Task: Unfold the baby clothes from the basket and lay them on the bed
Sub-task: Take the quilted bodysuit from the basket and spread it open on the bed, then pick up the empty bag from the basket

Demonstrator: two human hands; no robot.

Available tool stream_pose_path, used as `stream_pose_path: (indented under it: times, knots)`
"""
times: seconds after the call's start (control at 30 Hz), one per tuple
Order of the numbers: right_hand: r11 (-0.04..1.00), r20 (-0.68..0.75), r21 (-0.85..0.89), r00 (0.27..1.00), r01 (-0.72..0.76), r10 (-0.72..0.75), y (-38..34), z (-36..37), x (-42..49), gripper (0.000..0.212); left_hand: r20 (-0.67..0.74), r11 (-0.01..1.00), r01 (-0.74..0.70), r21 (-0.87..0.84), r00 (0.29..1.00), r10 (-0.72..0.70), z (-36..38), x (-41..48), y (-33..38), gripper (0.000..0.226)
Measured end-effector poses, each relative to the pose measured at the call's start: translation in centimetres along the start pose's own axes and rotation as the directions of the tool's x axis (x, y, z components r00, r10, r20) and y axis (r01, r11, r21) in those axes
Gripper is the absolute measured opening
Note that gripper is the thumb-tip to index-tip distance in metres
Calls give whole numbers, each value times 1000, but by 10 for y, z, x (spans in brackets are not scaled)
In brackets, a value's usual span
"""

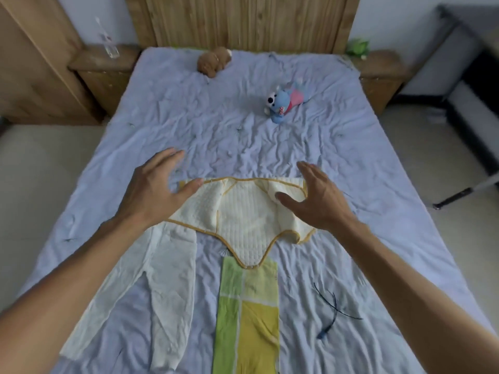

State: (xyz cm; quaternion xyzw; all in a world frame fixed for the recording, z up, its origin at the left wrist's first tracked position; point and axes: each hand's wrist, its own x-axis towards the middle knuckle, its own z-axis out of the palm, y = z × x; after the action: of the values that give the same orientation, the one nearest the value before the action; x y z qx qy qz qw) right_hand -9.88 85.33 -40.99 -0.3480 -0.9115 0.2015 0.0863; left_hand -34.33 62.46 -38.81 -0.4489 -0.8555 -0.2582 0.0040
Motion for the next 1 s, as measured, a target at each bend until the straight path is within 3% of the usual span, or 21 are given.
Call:
stream_pose_path:
  times: [0.17, 0.37, 0.67, 0.87, 1.0]
  knots:
    - [997, -71, -78, 997, -20, 15, -66, -131, -87, 95, -91, 989, 83, 120, 993, -72, -136, -54, 102, 97]
    - [998, -119, -64, 993, -24, 16, -136, -227, -188, 92, -168, 978, 146, 147, 978, -121, -250, -133, 179, 100]
    - [990, -273, -111, 961, -82, 49, -204, -270, -342, 97, -150, 989, -17, 148, 988, 40, -318, -246, 216, 93]
    - [972, -399, -87, 902, -217, 165, -245, -260, -446, 99, -98, 982, -152, 115, 982, 164, -342, -315, 218, 111]
    - [949, -416, -77, 875, -306, 249, -260, -253, -519, 96, -41, 972, -219, 88, 974, 224, -348, -364, 227, 105]
